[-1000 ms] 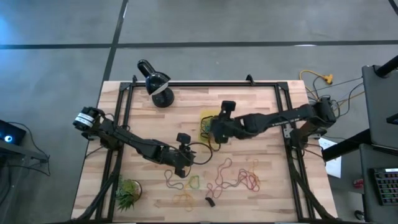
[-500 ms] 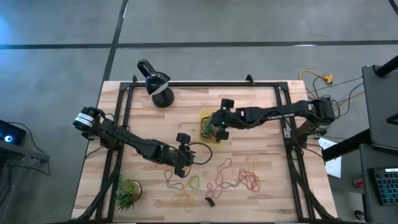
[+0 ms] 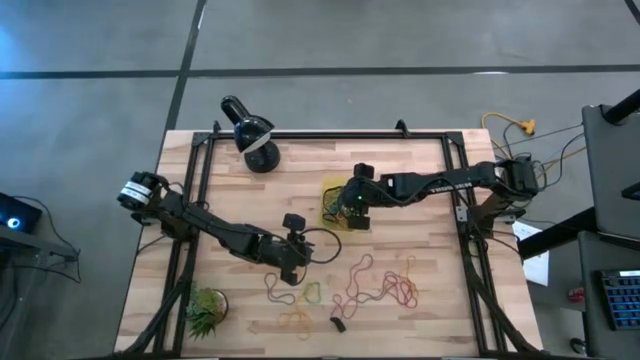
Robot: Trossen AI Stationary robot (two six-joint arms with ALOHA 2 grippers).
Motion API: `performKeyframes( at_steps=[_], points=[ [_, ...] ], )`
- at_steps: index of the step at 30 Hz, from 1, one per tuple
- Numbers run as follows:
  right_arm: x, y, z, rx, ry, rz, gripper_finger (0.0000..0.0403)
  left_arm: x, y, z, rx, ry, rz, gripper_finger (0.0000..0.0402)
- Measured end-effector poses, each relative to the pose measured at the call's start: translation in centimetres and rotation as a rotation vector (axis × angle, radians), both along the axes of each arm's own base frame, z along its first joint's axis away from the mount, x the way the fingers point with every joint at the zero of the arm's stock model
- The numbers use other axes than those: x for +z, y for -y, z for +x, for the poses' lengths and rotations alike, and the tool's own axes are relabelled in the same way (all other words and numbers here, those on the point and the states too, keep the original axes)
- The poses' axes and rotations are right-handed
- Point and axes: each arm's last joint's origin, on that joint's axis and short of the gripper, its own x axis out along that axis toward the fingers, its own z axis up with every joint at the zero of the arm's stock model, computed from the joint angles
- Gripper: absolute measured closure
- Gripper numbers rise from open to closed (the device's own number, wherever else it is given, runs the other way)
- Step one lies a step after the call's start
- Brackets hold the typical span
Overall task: Pick and place rubber bands into bin
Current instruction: Put the yellow rubber band into the yellow bin
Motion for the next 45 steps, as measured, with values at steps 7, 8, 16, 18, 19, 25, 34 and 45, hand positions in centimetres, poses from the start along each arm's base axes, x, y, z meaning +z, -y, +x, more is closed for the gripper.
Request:
performKeyframes(
  at_steps=[7,8,16,18,19,25,34,45],
  points=[
    [1.7,-2.7,0.0,0.177,0.031,0.094,0.0246,-1.0,0.4,-1.0,-0.054,-0.165,-0.162,0.0343],
    [1.9,-3.3,0.0,0.21,0.041,0.113,0.0246,-1.2,0.4,-1.3,-0.048,-0.202,-0.193,0.0343],
    [2.3,-7.4,-0.5,0.362,0.047,0.168,0.026,-1.8,1.1,-2.6,0.014,-0.331,-0.299,0.0343],
    [2.2,-8.2,-0.7,0.372,0.042,0.181,0.0264,-1.8,1.4,-2.7,0.003,-0.325,-0.301,0.0343],
    [2.2,-8.6,-0.8,0.377,0.041,0.187,0.0266,-1.7,1.5,-2.6,-0.002,-0.318,-0.304,0.0343],
    [1.7,-10.7,-1.4,0.389,0.026,0.226,0.0275,-1.5,2.1,-2.1,-0.044,-0.26,-0.349,0.0343],
    [0.3,-12.1,-2.5,0.357,-0.014,0.276,0.0288,-3.0,2.6,-1.2,-0.091,-0.264,-0.359,0.0343],
    [-0.2,-12.1,-2.7,0.323,-0.016,0.297,0.0304,-3.8,2.8,-0.7,-0.088,-0.257,-0.365,0.0343]
  ],
)
